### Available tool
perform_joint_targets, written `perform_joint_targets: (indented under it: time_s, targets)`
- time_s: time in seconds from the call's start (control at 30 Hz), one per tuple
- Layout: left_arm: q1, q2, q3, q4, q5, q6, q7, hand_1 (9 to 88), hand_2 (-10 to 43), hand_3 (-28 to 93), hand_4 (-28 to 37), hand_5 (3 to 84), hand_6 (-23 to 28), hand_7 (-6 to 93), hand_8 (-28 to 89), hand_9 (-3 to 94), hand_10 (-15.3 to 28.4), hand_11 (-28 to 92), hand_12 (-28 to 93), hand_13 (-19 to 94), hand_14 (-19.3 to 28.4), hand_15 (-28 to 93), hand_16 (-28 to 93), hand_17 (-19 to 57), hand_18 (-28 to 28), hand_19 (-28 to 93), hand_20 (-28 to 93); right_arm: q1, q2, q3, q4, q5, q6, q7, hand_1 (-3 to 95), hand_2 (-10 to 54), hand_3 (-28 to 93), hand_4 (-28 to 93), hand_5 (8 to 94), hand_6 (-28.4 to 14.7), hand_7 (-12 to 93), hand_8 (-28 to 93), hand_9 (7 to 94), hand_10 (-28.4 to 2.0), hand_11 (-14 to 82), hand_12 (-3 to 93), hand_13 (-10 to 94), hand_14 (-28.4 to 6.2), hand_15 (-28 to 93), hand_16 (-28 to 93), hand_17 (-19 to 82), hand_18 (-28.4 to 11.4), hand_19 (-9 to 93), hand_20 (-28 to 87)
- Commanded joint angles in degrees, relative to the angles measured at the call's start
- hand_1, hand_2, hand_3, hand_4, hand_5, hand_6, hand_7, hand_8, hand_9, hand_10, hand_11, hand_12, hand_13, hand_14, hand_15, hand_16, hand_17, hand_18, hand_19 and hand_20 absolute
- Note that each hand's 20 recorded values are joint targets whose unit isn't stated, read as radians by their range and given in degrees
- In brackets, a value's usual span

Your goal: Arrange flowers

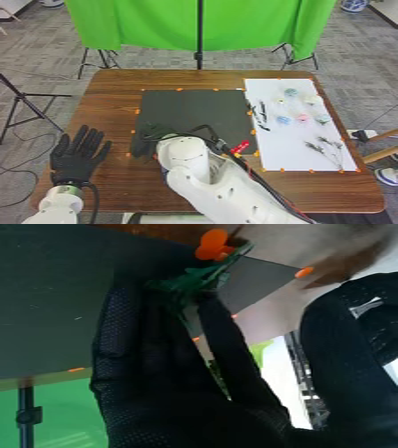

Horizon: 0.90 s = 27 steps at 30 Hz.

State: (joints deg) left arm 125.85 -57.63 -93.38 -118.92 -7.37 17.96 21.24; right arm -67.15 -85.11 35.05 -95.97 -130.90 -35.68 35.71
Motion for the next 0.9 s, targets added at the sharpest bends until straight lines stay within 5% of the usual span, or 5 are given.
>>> perform_joint_targets:
  time_s: [0.03,0.47,0.9]
  targets:
    - [0.82,-1.02,0.18,0.62,-0.09,-0.82,-0.47,26.8,17.7,73,-28.3,44.5,6.3,16.0,-10,40.3,14.8,26,11,31,14.1,43,-8,-4.4,13.9,37,15,0.27,1.99,0.09,1.67,-2.55,0.25,-1.09,22.9,10.7,70,-20,46.2,-17.3,3,-8,34.7,-28.4,11.3,16.4,22,-28.0,53,8,17,-28.4,75,23]
    - [1.94,-1.17,-0.47,0.13,-0.34,-0.71,-0.02,27.1,18.0,73,-28.3,44.4,6.3,16.1,-10,40.3,14.7,26,11,31,14.2,43,-8,-4.4,13.9,37,15,-0.95,2.85,1.65,-1.85,4.30,0.84,1.90,21.8,9.3,69,-20,45.1,-6.8,8,-9,32.5,-28.4,9.6,15.5,20,-28.1,51,7,16,-28.4,74,22]
    - [2.46,-1.54,-0.58,-0.02,-0.43,-0.39,0.26,27.0,18.2,73,-28.3,44.5,6.2,16.2,-10,40.3,14.6,27,11,31,14.0,43,-8,-4.4,13.9,37,15,-1.29,3.82,1.77,-5.29,5.80,3.65,1.89,20.2,5.0,69,-20,40.6,-4.9,9,-10,27.8,-28.4,7.2,15.3,20,-28.3,50,7,17,-28.4,72,22]
